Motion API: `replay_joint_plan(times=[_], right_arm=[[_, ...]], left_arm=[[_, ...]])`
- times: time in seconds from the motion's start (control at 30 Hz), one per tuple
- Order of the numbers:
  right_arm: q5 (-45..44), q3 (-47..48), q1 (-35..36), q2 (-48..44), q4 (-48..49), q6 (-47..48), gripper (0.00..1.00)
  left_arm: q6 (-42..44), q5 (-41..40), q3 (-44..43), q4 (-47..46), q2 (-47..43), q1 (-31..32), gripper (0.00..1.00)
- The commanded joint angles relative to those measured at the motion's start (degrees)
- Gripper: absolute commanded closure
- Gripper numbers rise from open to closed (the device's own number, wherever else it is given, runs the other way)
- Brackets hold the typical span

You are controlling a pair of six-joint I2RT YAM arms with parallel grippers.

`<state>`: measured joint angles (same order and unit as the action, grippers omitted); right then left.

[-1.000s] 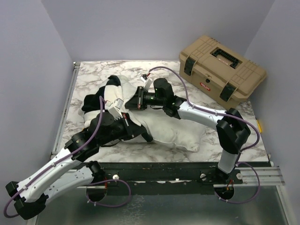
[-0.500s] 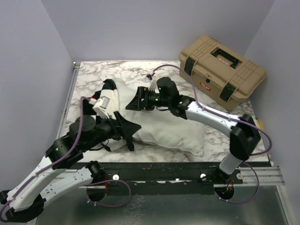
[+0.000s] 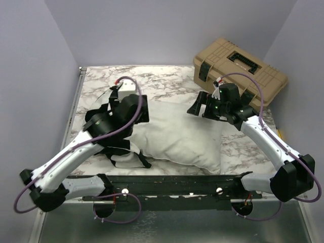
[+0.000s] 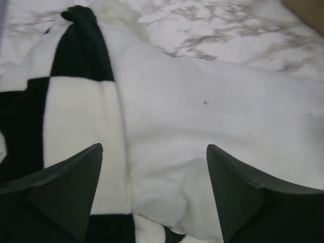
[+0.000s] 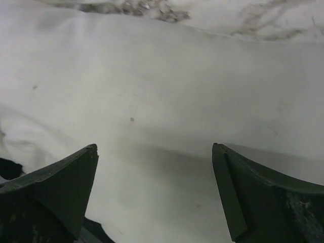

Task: Put the pillow into the pillowcase
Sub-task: Stuff the pillow into the pillowcase.

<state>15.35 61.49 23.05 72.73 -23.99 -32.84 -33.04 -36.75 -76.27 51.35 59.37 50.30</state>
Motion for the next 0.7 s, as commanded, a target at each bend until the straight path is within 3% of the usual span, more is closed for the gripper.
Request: replay_joint_plan(times=[0.0,0.07,0.3,0.67], right_arm=[[2.4,-2.9,-0.9,-0.5,-6.5,4.1,0.00],[4.4,-2.5,-0.9,0.3,-6.7,5.0,0.00],[7.2,0.5,-1.0,2.4,-5.2,6.3,0.01],[16.7,12.8,-0.8,17.1,4.6,6.4,0.01]], left_arm=[[6.4,-21.1,-5.6,9.2,10.8,-0.9,0.13],[9.7,-20.5,-6.4,7.1,13.6,-4.1,0.13],[19.2,-5.4,-6.2,-3.9,19.3,-20.5,0.19],[22.9,18.7,-9.9,-15.3,33.3,-36.7,0.31]])
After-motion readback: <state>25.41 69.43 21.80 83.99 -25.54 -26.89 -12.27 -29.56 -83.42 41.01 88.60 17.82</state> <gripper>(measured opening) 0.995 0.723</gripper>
